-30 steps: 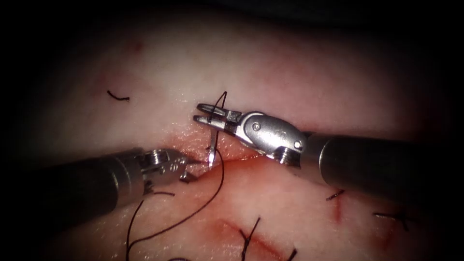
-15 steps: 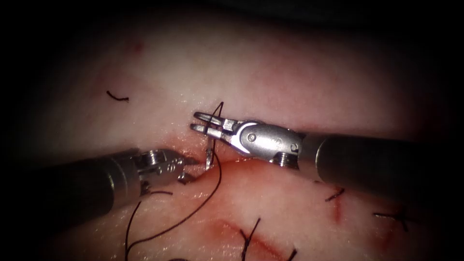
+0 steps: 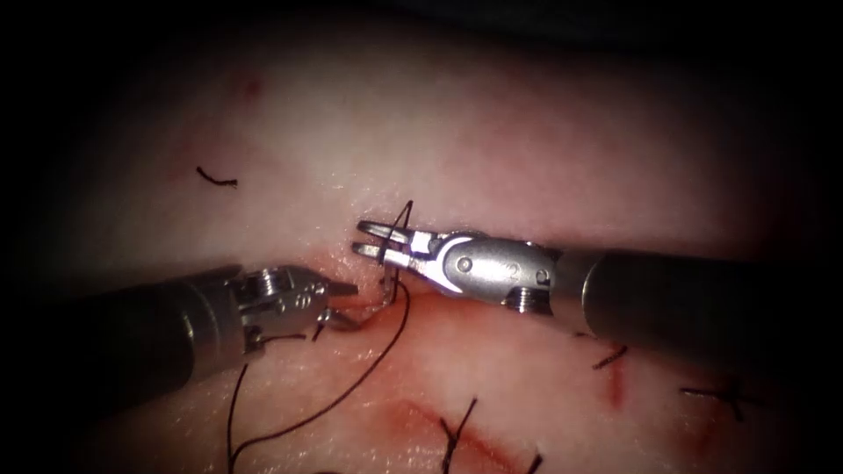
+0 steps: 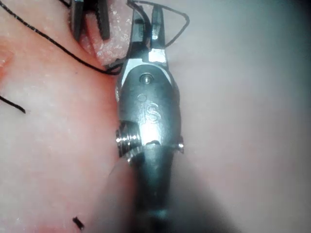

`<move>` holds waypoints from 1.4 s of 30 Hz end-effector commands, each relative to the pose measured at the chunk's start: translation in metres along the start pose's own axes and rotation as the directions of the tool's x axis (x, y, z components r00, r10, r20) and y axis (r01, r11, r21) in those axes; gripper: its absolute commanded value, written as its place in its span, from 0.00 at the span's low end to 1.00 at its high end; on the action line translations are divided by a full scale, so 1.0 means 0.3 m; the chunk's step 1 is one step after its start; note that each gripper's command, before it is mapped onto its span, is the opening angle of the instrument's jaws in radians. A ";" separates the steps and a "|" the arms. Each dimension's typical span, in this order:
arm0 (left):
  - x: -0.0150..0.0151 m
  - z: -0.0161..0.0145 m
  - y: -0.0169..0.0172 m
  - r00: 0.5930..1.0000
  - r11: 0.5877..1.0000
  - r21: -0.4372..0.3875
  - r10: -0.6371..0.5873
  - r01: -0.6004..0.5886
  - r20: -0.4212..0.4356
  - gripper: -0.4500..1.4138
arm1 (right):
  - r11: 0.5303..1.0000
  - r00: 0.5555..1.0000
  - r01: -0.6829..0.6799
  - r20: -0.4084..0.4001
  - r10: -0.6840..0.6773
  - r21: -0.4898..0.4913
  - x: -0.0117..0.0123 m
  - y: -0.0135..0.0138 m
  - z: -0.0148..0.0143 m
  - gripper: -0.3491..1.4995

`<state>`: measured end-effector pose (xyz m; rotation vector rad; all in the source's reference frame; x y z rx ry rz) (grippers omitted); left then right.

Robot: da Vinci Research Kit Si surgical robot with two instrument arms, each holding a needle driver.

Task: Wound Closure
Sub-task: Throw the needle through the tissue below the cut using the right driver.

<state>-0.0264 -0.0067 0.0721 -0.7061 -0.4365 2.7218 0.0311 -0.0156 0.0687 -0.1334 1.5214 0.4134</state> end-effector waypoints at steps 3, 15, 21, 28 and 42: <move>0.002 0.002 -0.001 1.000 1.000 0.005 0.004 -0.004 -0.005 0.29 | 1.000 1.000 -0.020 0.004 0.020 0.004 -0.0017 -0.0005 0.0024 0.00; 0.013 -0.016 0.009 0.990 0.978 0.207 0.050 -0.023 -0.130 0.27 | 0.999 0.997 -0.050 0.055 0.049 0.015 -0.0021 0.0030 0.0073 0.00; 0.021 -0.024 0.016 0.984 0.940 0.340 0.084 -0.026 -0.155 0.09 | 0.998 0.995 -0.062 0.074 0.061 0.015 -0.0032 0.0047 0.0070 0.00; 0.018 -0.014 0.018 0.978 0.941 0.336 0.109 -0.044 -0.177 0.08 | 0.994 0.990 -0.110 0.085 0.109 0.008 -0.0041 0.0067 0.0081 0.00; 0.010 0.000 0.027 0.984 0.971 0.232 0.098 -0.062 -0.146 0.07 | 0.974 0.963 -0.225 0.153 0.220 0.015 -0.0070 0.0087 0.0100 0.00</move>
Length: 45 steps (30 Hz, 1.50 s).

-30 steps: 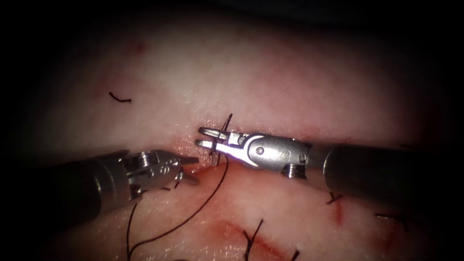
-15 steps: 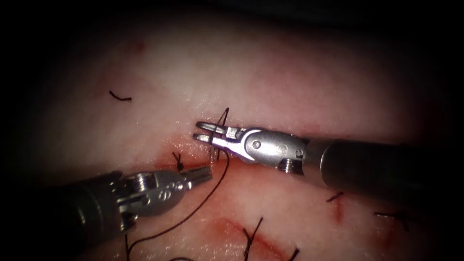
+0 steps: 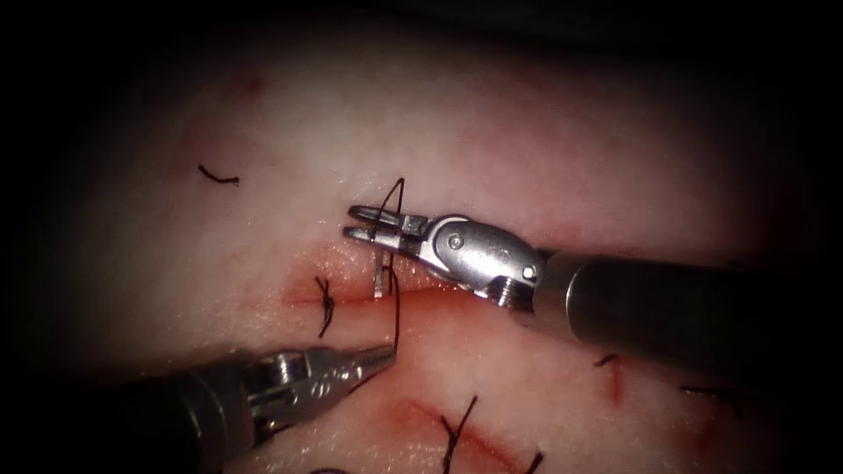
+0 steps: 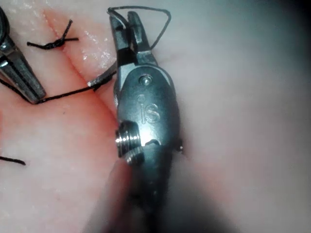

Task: Wound Closure
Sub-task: Throw the needle through the tissue below the cut using the right driver.

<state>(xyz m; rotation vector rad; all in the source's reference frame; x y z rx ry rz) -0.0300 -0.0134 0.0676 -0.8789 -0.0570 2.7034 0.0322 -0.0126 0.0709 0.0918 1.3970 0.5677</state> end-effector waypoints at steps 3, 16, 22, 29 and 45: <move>0.001 0.001 0.002 1.000 1.000 -0.017 0.004 -0.004 -0.001 0.04 | 1.000 1.000 0.002 0.015 -0.002 0.007 -0.0018 0.0000 0.0020 0.00; 0.000 0.001 0.001 1.000 1.000 -0.025 0.002 -0.002 0.006 0.00 | 0.990 0.991 -0.132 0.029 0.130 0.054 -0.0027 -0.0002 0.0020 0.00; 0.000 0.005 -0.001 1.000 1.000 -0.029 0.002 -0.002 0.004 0.00 | 0.971 0.972 -0.231 0.046 0.228 0.067 -0.0027 0.0005 0.0031 0.00; -0.003 0.007 0.002 1.000 0.999 -0.046 0.014 -0.013 0.019 0.00 | 0.956 0.957 -0.285 0.073 0.280 0.070 -0.0025 0.0009 0.0032 0.00; -0.004 0.008 0.001 1.000 0.999 -0.047 0.007 -0.006 0.016 0.00 | 0.865 0.870 -0.492 0.069 0.488 0.094 -0.0034 0.0030 0.0035 0.00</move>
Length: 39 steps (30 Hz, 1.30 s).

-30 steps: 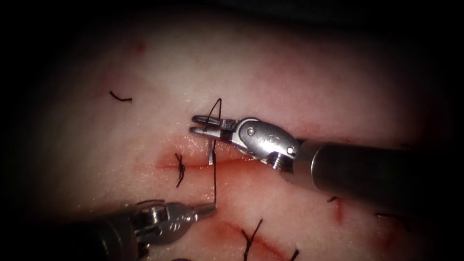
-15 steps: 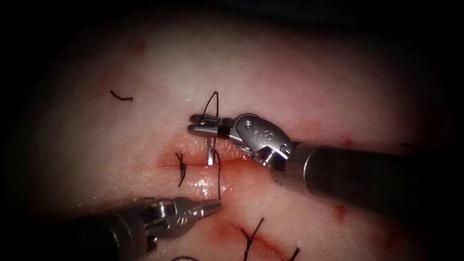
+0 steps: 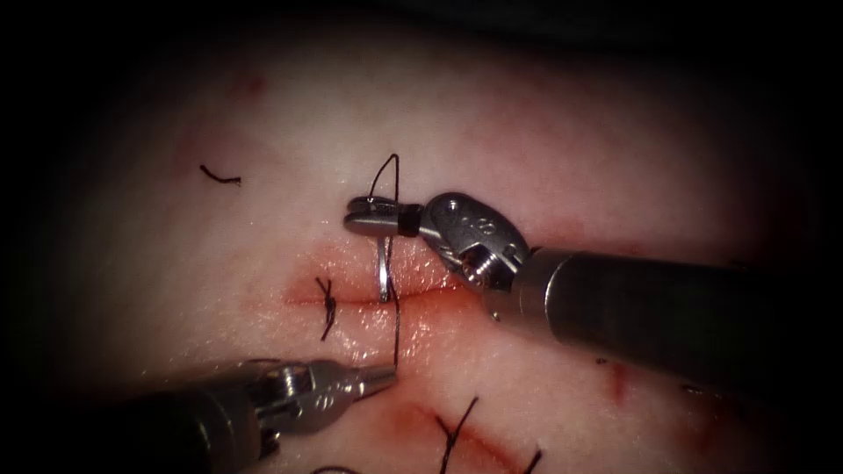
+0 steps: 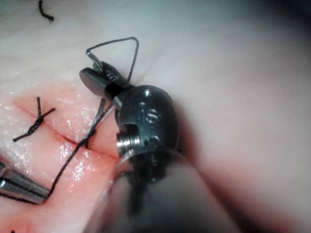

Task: Wound Closure
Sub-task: Throw the needle through the tissue below the cut using the right driver.

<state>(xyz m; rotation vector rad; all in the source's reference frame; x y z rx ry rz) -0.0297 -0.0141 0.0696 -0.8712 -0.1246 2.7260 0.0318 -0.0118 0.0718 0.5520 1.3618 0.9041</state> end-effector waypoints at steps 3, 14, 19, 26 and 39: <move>0.001 0.003 -0.001 1.000 1.000 0.000 -0.001 0.001 -0.001 0.00 | 0.999 0.999 -0.047 0.006 0.047 0.024 -0.0031 -0.0003 0.0034 0.00; -0.001 0.001 -0.002 1.000 1.000 -0.004 0.004 -0.004 -0.003 0.00 | 0.964 0.969 -0.243 -0.011 0.246 0.103 -0.0028 -0.0005 0.0031 0.00; -0.002 0.000 -0.002 1.000 1.000 -0.009 0.009 -0.009 -0.005 0.00 | 0.937 0.946 -0.318 -0.023 0.325 0.140 -0.0029 -0.0026 0.0038 0.00; -0.003 -0.002 -0.001 1.000 1.000 -0.013 0.010 -0.010 -0.007 0.00 | 0.934 0.945 -0.322 -0.010 0.327 0.156 -0.0004 -0.0004 0.0062 0.00; 0.000 -0.012 0.000 1.000 0.999 -0.051 0.006 -0.007 -0.022 0.00 | 0.951 0.986 -0.144 -0.038 0.160 0.273 -0.0019 0.0010 0.0053 0.00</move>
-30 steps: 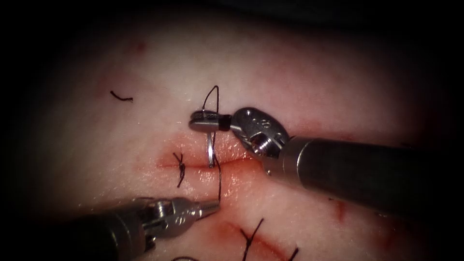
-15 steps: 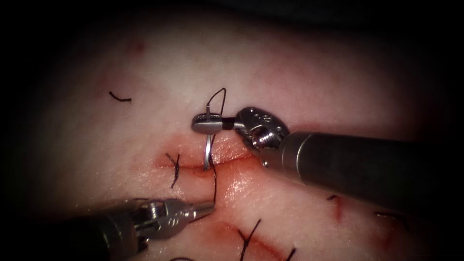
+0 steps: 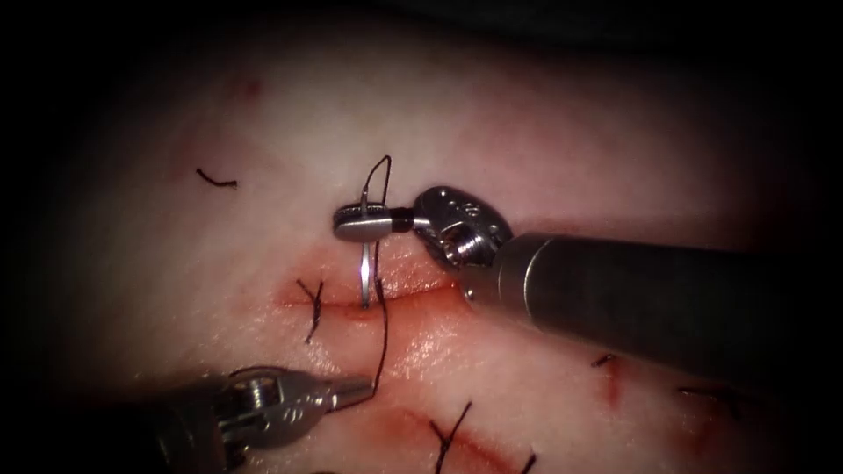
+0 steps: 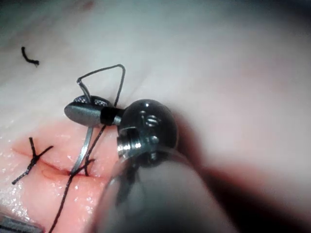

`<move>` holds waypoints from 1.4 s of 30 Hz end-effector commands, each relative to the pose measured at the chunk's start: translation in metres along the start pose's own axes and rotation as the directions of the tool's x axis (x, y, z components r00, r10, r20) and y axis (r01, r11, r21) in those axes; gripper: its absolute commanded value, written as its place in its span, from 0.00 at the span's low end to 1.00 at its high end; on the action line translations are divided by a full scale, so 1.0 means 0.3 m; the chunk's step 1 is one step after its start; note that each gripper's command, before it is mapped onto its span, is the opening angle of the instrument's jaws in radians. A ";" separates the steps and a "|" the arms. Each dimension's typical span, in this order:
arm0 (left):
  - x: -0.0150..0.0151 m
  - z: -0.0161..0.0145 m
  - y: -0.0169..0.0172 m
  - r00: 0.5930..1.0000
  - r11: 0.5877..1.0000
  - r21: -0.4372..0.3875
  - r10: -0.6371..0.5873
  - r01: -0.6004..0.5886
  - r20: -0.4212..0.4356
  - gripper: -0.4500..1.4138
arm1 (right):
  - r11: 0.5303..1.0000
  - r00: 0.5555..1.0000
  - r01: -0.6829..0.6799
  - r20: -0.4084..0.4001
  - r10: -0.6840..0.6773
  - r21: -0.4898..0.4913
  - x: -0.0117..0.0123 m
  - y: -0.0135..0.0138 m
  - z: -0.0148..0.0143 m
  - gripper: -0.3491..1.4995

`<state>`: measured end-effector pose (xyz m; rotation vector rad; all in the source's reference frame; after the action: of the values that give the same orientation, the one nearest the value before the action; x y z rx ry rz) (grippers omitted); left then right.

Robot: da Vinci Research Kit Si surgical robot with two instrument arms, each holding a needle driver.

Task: Wound Closure
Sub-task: Throw the needle through the tissue below the cut using the right driver.

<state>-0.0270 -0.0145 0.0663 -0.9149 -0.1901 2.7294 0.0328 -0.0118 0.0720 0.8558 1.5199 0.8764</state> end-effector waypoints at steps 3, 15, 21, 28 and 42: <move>0.002 0.000 -0.003 1.000 1.000 0.004 0.006 -0.006 -0.016 0.00 | 0.999 0.999 0.030 -0.012 -0.030 0.035 -0.0007 0.0028 0.0000 0.00; 0.002 0.007 -0.005 1.000 0.999 0.035 0.008 -0.008 -0.004 0.00 | 0.996 1.000 0.021 -0.020 -0.020 0.085 0.0008 0.0011 0.0020 0.00; 0.001 0.007 -0.005 1.000 0.999 0.037 0.011 -0.010 -0.008 0.00 | 0.996 0.999 -0.028 -0.017 0.029 0.087 0.0019 0.0021 0.0016 0.00; 0.000 0.010 -0.004 1.000 0.999 0.039 0.013 -0.013 -0.004 0.00 | 0.989 0.992 -0.122 -0.009 0.123 0.087 0.0015 0.0016 0.0035 0.00; -0.001 0.008 -0.004 1.000 0.999 0.031 0.018 -0.018 0.002 0.00 | 0.964 0.965 -0.261 0.015 0.261 0.041 -0.0030 -0.0090 0.0019 0.00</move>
<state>-0.0273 -0.0140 0.0681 -0.9072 -0.1421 2.7419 0.0325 -0.0138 0.0695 1.1030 1.4345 1.0400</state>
